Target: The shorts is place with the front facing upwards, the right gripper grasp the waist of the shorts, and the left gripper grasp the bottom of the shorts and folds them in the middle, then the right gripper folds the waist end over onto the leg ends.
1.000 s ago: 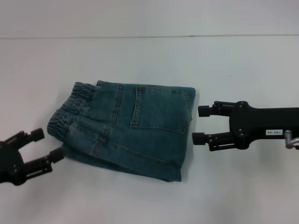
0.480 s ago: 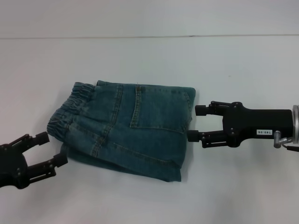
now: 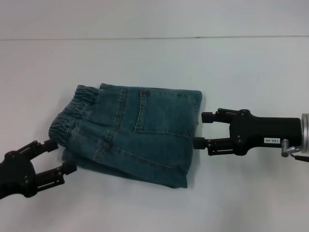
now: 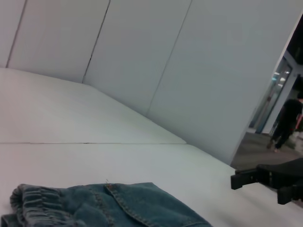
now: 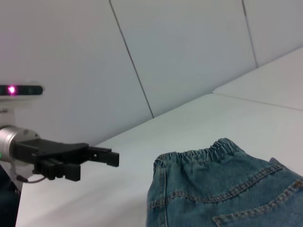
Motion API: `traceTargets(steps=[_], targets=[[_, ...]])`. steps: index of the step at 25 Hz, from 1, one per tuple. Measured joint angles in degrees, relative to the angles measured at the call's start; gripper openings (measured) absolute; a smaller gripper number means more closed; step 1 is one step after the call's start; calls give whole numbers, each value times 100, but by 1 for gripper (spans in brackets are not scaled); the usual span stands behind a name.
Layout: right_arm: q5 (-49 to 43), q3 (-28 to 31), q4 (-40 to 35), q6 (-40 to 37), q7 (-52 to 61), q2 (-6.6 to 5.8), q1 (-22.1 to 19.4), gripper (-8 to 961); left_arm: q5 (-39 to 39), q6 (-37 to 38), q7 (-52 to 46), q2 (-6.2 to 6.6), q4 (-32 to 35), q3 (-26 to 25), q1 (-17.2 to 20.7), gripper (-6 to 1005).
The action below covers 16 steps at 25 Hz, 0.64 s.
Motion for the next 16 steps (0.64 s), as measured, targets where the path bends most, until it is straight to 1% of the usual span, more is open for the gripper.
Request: traceTargets(steps=[7, 16], targets=[[74, -7, 140, -18, -100, -2, -1, 932, -1, 60, 172, -7, -319, -5, -19, 919], [74, 15, 145, -28, -89, -2, 10, 929, -17, 105, 155, 0, -325, -43, -15, 919]])
